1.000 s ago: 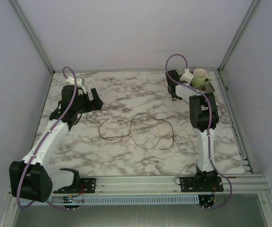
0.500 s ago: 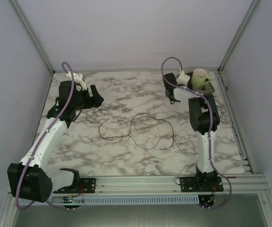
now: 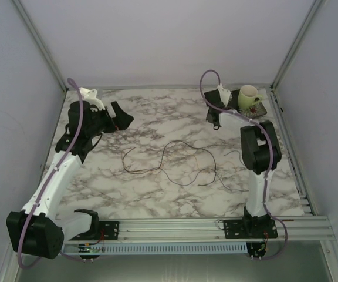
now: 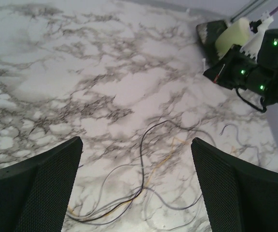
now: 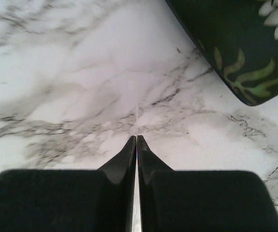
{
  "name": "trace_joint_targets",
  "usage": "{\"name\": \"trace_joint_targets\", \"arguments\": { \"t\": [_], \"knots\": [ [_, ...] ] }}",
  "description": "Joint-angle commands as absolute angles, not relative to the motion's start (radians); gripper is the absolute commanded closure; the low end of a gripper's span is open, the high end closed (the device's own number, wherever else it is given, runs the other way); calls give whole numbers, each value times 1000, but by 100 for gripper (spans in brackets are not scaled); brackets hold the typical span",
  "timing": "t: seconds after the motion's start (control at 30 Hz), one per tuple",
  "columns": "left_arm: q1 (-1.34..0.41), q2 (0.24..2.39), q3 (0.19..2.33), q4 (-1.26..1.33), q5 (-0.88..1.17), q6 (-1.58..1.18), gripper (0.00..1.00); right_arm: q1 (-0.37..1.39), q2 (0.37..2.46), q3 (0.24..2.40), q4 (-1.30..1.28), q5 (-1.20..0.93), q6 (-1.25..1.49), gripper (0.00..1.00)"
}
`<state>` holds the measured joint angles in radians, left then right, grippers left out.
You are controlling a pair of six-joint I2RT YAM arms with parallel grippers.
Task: Zip-tie the wires
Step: Pick up the ribbon at the center of the board.
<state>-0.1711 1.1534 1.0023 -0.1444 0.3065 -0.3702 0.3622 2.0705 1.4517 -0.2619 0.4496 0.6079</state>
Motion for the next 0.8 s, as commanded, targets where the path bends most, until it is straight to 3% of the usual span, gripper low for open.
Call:
{"name": "trace_joint_targets", "arguments": {
  "t": [0.0,0.17,0.47,0.77],
  "knots": [
    [-166,1099,978,12,326,-478,3,372,1924,1426,-100,366,503,100],
    [-164,1124,980,163,374,-606,1,394,1786,1317,98,313,405,100],
    [-171,1237,1071,298,460,-743,13,497,1580,1106,503,194,187,100],
    [-289,1228,1068,358,326,-772,16,723,1448,913,814,191,-78,100]
  ]
}}
